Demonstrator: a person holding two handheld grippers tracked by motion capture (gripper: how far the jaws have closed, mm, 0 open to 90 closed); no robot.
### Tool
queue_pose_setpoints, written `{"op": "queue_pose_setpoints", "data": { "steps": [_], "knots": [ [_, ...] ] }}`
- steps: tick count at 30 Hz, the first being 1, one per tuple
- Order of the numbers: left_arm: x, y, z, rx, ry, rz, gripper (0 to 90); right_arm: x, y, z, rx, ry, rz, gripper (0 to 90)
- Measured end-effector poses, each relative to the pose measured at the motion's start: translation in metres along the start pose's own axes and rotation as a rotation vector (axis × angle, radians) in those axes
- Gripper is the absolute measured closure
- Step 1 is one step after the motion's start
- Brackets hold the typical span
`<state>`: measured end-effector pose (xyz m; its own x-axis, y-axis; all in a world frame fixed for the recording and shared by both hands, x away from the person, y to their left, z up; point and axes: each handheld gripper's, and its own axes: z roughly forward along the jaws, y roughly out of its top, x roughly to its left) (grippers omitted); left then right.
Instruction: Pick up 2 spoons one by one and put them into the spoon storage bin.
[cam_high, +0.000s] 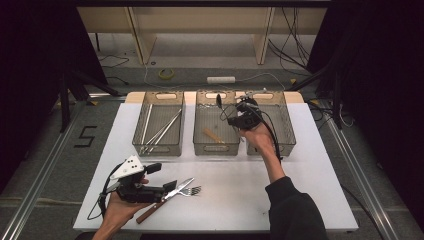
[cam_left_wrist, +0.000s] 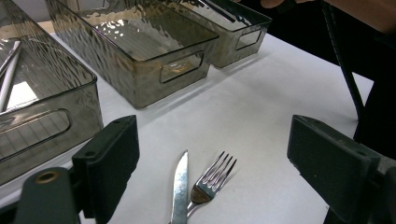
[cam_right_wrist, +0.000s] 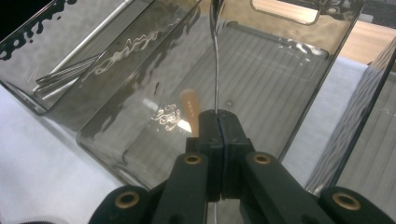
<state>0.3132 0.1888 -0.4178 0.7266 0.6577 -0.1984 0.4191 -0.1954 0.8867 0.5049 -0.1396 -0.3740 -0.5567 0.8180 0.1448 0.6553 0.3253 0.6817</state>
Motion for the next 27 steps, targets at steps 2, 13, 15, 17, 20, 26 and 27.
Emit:
{"op": "queue_pose_setpoints", "data": {
  "steps": [2, 13, 15, 17, 20, 26, 27],
  "knots": [
    [0.0, 0.0, 0.0, 0.002, -0.001, 0.001, 16.3, 0.001, 0.003, 0.001, -0.003, -0.002, -0.003, 90.0],
    [0.0, 0.0, 0.0, 0.004, -0.004, 0.002, 16.3, 0.005, 0.014, 0.013, -0.002, -0.002, -0.007, 90.0],
    [0.0, 0.0, 0.0, 0.004, -0.005, 0.002, 16.3, 0.006, 0.015, 0.016, 0.002, -0.001, -0.006, 90.0],
    [0.0, 0.0, 0.0, 0.002, -0.004, 0.002, 16.3, 0.007, 0.016, 0.019, 0.005, -0.004, -0.006, 90.0],
    [0.0, 0.0, 0.0, -0.001, -0.005, 0.0, 16.3, 0.009, 0.019, 0.021, 0.005, -0.007, -0.007, 90.0],
    [0.0, 0.0, 0.0, -0.002, -0.005, 0.002, 16.3, 0.011, 0.026, 0.025, 0.001, -0.015, -0.011, 90.0],
    [0.0, 0.0, 0.0, -0.003, -0.005, 0.002, 16.3, 0.012, 0.027, 0.026, 0.003, -0.017, -0.012, 90.0]
  ]
}}
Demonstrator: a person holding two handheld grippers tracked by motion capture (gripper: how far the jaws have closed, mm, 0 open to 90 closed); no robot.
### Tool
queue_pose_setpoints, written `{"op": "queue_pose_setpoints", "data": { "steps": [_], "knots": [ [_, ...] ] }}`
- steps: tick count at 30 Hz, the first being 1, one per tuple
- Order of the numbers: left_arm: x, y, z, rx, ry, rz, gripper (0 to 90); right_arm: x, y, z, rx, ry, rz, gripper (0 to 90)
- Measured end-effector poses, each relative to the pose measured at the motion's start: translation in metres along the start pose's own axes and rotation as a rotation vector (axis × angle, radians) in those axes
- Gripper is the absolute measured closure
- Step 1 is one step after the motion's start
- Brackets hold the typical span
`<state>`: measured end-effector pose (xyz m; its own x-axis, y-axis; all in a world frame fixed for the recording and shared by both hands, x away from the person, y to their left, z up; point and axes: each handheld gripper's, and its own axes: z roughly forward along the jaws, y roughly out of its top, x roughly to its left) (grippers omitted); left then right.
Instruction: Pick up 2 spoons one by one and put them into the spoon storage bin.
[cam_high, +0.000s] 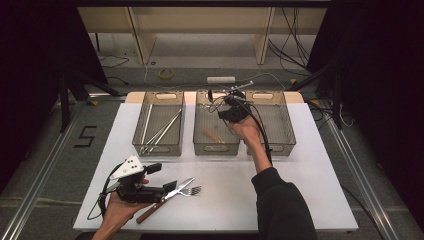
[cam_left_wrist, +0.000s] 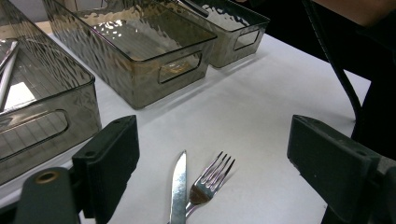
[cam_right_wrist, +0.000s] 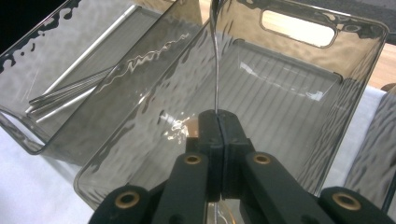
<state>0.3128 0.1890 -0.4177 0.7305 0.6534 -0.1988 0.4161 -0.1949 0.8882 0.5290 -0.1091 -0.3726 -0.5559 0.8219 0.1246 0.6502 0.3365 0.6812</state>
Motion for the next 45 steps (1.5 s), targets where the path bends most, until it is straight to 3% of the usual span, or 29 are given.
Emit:
{"op": "queue_pose_setpoints", "data": {
  "steps": [10, 35, 37, 39, 45],
  "knots": [
    [0.0, 0.0, 0.0, 0.002, -0.002, 0.0, 16.3, 0.003, 0.003, 0.013, 0.022, -0.016, 0.001, 90.0],
    [0.0, 0.0, 0.0, 0.005, -0.006, -0.003, 16.3, 0.009, -0.004, 0.042, 0.076, -0.005, 0.008, 89.6],
    [0.0, 0.0, 0.0, 0.004, -0.006, -0.003, 16.3, 0.009, -0.004, 0.044, 0.084, -0.002, 0.016, 88.0],
    [0.001, 0.0, 0.0, 0.003, -0.004, -0.003, 16.3, 0.01, -0.005, 0.045, 0.089, 0.016, 0.018, 79.9],
    [0.001, -0.001, -0.001, 0.005, -0.003, -0.003, 16.3, 0.01, -0.002, 0.036, 0.062, 0.043, 0.016, 68.5]
  ]
}}
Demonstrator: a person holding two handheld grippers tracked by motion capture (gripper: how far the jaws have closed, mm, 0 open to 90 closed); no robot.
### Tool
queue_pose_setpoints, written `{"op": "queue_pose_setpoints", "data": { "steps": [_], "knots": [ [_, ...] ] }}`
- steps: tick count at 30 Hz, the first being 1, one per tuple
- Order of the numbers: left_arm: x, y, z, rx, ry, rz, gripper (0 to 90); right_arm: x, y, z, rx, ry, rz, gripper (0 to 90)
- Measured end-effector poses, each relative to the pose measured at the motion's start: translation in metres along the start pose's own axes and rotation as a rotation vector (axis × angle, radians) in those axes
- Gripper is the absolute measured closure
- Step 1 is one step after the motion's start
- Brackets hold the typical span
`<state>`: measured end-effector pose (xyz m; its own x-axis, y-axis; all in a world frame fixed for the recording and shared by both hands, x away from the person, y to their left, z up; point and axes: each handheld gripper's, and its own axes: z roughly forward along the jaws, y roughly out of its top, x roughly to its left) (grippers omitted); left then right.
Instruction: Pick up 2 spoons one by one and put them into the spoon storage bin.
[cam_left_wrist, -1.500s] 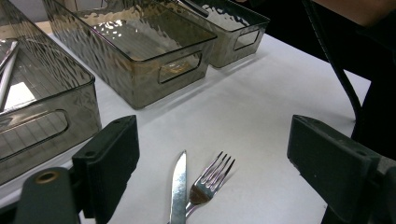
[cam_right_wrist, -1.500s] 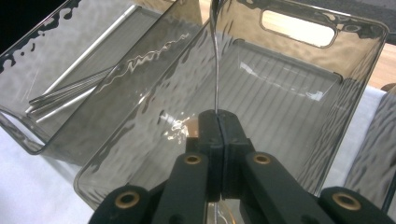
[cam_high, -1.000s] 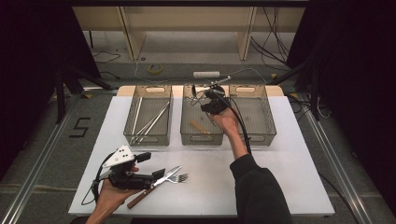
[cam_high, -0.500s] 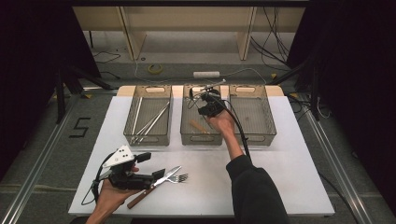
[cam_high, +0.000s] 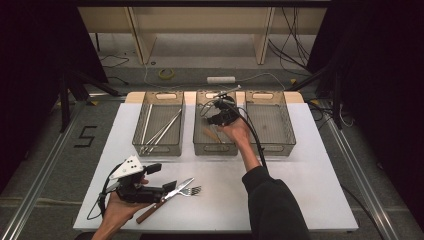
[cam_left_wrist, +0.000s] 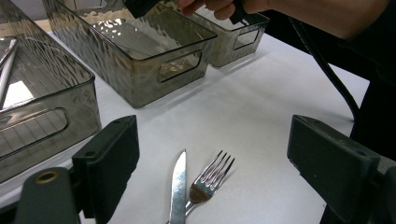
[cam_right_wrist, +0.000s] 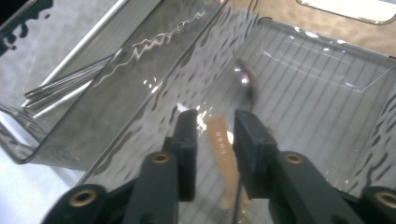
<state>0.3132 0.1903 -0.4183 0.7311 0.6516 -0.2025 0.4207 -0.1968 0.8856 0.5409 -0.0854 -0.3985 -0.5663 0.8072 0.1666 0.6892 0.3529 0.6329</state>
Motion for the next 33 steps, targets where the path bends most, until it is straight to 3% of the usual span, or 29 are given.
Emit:
{"op": "queue_pose_setpoints", "data": {
  "steps": [9, 15, 23, 33],
  "knots": [
    [0.0, 0.0, 0.002, 0.017, 0.002, -0.01, 16.2, -0.001, -0.008, -0.029, -0.056, 0.062, -0.018, 52.9],
    [0.0, 0.0, 0.003, 0.039, 0.004, -0.014, 16.2, 0.004, -0.022, -0.052, -0.098, 0.102, -0.061, 47.3],
    [0.0, 0.001, 0.004, 0.097, 0.027, -0.007, 16.3, 0.015, -0.053, -0.08, -0.14, 0.142, -0.135, 43.4],
    [-0.002, 0.001, 0.007, 0.159, 0.029, -0.015, 16.4, 0.015, -0.098, -0.098, -0.182, 0.18, -0.148, 40.8]
  ]
}}
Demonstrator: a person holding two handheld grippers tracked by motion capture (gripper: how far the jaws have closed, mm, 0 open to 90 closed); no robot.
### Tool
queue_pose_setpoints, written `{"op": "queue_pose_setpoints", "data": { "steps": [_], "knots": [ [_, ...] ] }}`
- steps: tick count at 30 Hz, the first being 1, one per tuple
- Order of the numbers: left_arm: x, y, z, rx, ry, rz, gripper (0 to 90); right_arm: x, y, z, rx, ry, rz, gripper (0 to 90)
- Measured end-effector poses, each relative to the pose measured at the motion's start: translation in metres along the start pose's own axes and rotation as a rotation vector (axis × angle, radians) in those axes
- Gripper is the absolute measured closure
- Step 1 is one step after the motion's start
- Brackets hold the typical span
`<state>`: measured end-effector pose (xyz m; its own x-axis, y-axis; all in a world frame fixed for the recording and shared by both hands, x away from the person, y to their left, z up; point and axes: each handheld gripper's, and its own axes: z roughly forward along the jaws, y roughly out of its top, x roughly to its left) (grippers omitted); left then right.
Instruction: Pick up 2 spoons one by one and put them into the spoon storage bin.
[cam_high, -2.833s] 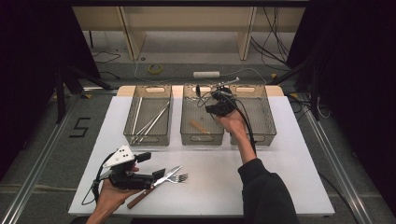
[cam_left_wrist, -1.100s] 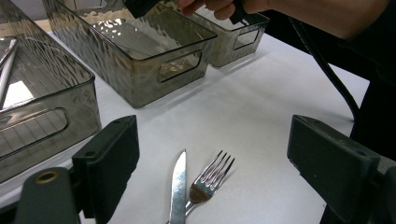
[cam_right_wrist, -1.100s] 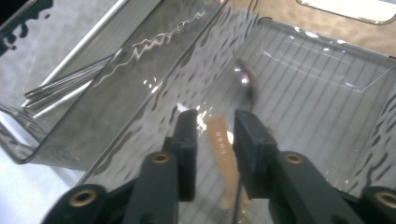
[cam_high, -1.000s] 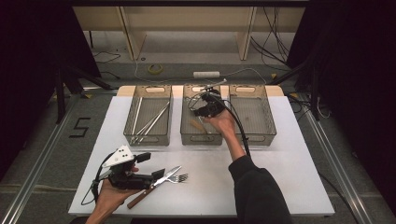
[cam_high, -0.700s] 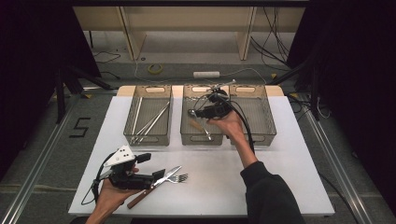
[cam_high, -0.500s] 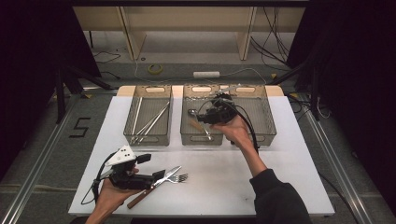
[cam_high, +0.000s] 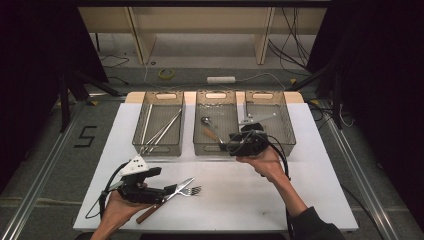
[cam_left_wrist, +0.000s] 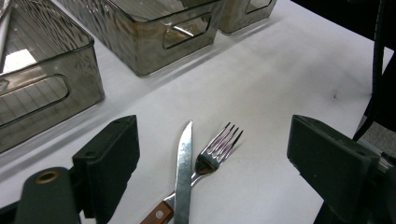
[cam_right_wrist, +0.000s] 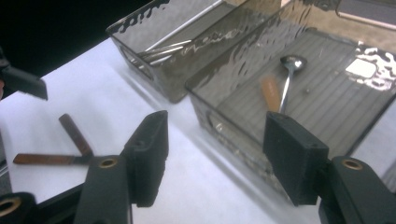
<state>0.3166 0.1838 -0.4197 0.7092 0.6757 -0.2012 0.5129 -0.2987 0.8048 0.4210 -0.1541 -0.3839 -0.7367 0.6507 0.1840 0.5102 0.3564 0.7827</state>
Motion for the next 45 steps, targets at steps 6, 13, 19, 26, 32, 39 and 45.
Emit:
{"op": "queue_pose_setpoints", "data": {
  "steps": [6, 13, 19, 26, 32, 39, 45],
  "knots": [
    [-0.002, 0.0, 0.002, 0.053, 0.009, 0.022, 17.3, 0.003, -0.02, -0.011, -0.021, 0.009, 0.004, 39.2],
    [-0.004, 0.002, 0.005, 0.105, 0.025, 0.041, 17.8, 0.008, -0.035, -0.018, -0.053, 0.026, 0.0, 38.2],
    [-0.003, 0.002, 0.006, 0.156, 0.026, 0.042, 18.1, 0.011, -0.046, -0.022, -0.059, 0.035, -0.001, 38.1],
    [-0.004, 0.001, 0.009, 0.241, 0.038, 0.048, 19.3, 0.013, -0.058, -0.026, -0.05, 0.044, 0.0, 38.0],
    [-0.002, -0.003, 0.011, 0.31, 0.045, 0.048, 19.9, 0.015, -0.067, -0.029, -0.051, 0.048, 0.004, 37.2],
    [0.0, -0.006, 0.014, 0.363, 0.055, 0.046, 20.4, 0.015, -0.076, -0.032, -0.059, 0.055, 0.011, 36.8],
    [0.0, -0.009, 0.014, 0.387, 0.054, 0.048, 20.8, 0.016, -0.082, -0.034, -0.053, 0.057, 0.009, 36.7]
  ]
}}
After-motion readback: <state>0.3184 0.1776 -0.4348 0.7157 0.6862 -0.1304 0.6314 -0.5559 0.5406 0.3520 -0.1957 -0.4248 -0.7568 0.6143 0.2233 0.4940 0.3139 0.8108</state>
